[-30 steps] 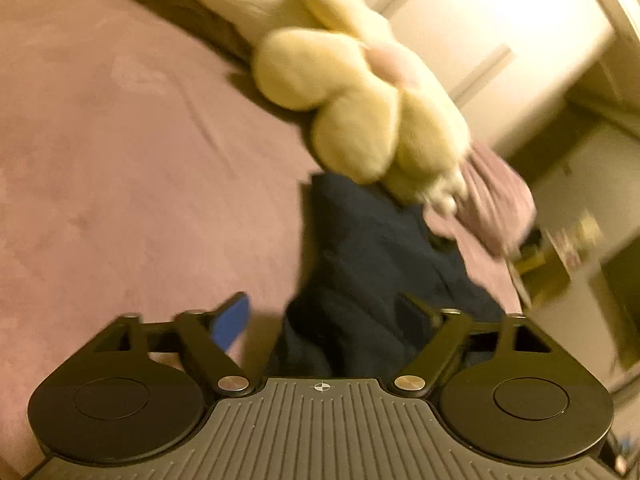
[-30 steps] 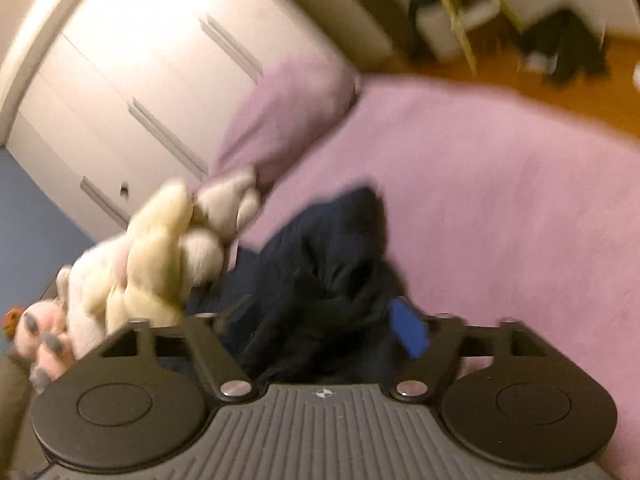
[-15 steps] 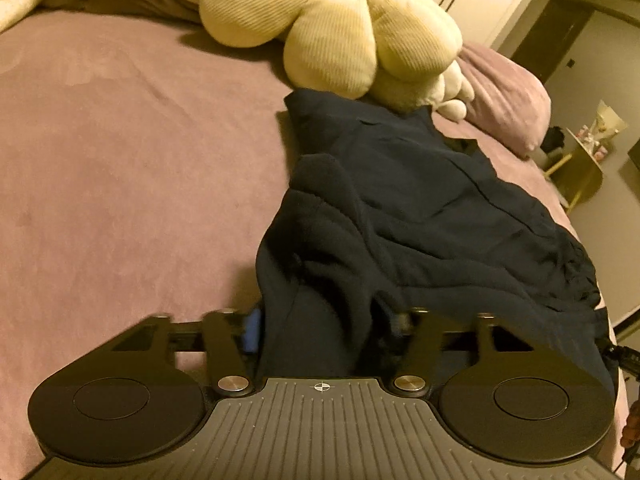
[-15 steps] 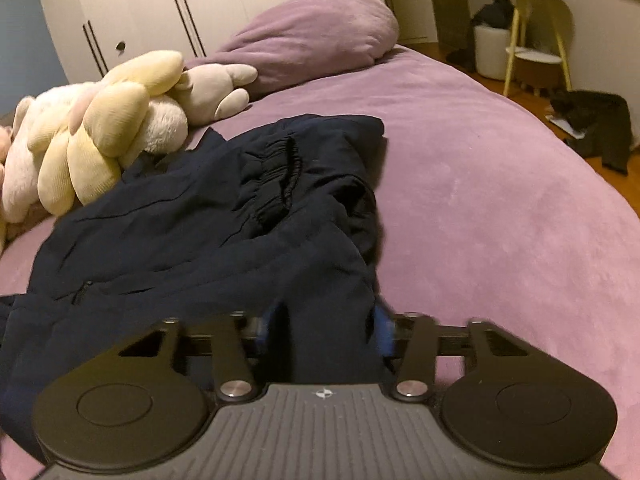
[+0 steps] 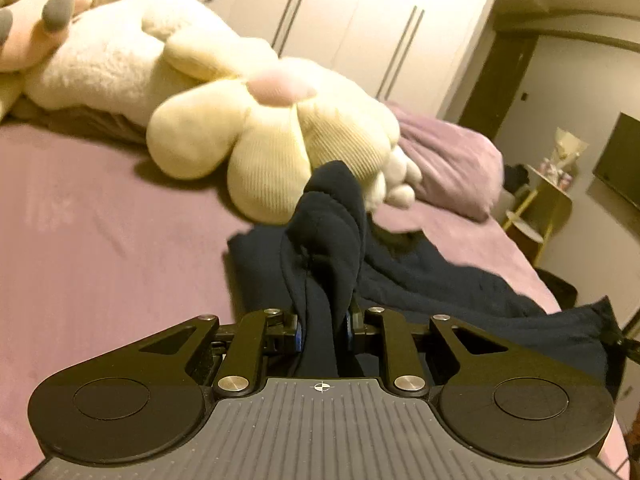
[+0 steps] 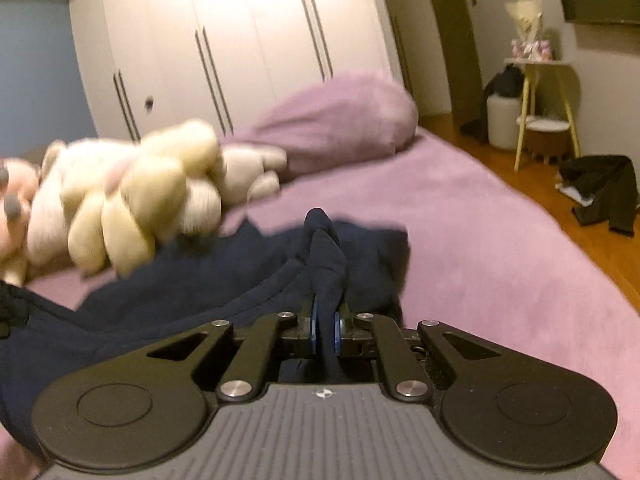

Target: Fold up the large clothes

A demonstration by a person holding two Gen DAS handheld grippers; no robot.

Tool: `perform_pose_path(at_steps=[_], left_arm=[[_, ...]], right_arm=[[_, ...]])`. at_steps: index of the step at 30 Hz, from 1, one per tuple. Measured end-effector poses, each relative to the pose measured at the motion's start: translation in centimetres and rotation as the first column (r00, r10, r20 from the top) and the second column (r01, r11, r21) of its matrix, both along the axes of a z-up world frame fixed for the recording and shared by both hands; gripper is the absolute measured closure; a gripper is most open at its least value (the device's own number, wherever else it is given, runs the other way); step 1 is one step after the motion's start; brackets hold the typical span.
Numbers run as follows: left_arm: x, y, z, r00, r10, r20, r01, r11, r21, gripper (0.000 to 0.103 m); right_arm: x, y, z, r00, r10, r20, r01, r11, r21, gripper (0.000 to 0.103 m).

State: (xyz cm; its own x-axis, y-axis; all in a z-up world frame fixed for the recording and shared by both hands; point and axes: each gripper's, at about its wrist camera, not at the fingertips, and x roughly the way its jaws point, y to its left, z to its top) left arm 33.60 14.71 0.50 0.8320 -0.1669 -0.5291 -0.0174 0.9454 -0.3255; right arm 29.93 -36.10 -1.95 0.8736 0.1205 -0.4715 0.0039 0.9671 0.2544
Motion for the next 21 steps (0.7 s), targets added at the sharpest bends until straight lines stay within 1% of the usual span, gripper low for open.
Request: perform_pose_path(at_steps=[2,3,5,7,9,10,12,15,17,19,21], left_arm=[[2.2,0.0,-0.9,0.999,0.02,-0.027,-0.02,1.0,0.003,0.082],[3.0,0.0,-1.6,0.999,0.027,-0.045,-0.027,1.0,0.006,0.082],[4.4,-0.2,-3.3,0.995,0.038,-0.091,-0.036,0.999,0.02,0.082],[5.1,-0.3,-5.0,0.99,0.046,-0.134,-0.042,0.998,0.037,0.082],[5.2,-0.1,-6.1,0.986,0.039,-0.161,-0.033,0.999,0.041,0.081],[5.1,-0.1,-6.5,0.986,0.034,-0.163,-0.027,0.999,0.043,0.078],[4.6,0.0,-6.9,0.987,0.025,-0.156,-0.016,0.998,0.059,0.073],[4.6,0.3,-7.3,0.986,-0.001,-0.165,0.006,1.0,0.03,0.071],[4.8,0.3,-7.2,0.986,-0.008,-0.166,0.015,0.999,0.038,0.078],[4.8,-0.1,-6.6,0.988,-0.01,-0.152,0.017,0.999,0.047,0.084],[4.8,-0.2,-5.2,0.992,-0.007,-0.125,0.012,0.999,0.04,0.085]], right_arm=[[1.5,0.4,0.7,1.0,-0.026,0.015,0.027,0.999,-0.025,0.096],[2.5,0.7,0.7,0.999,-0.034,0.009,0.035,0.999,-0.037,0.096],[5.0,1.1,-0.1,0.999,-0.04,-0.037,0.038,0.998,-0.05,0.096],[6.8,1.1,-1.5,0.996,-0.029,-0.085,0.026,0.999,-0.039,0.096],[8.3,1.1,-3.1,0.99,-0.032,-0.138,0.025,0.998,-0.052,0.095],[8.7,1.1,-3.8,0.987,-0.026,-0.161,0.017,0.998,-0.053,0.095],[9.4,0.9,-4.9,0.982,-0.025,-0.188,0.015,0.999,-0.053,0.089],[9.7,0.5,-5.5,0.979,-0.002,-0.202,-0.004,1.0,-0.029,0.085],[9.9,0.3,-5.8,0.976,0.008,-0.217,-0.012,1.0,-0.018,0.085],[10.1,0.6,-5.9,0.973,0.008,-0.23,-0.015,1.0,-0.028,0.085],[10.0,1.3,-5.7,0.975,0.003,-0.222,-0.018,0.998,-0.066,0.092]])
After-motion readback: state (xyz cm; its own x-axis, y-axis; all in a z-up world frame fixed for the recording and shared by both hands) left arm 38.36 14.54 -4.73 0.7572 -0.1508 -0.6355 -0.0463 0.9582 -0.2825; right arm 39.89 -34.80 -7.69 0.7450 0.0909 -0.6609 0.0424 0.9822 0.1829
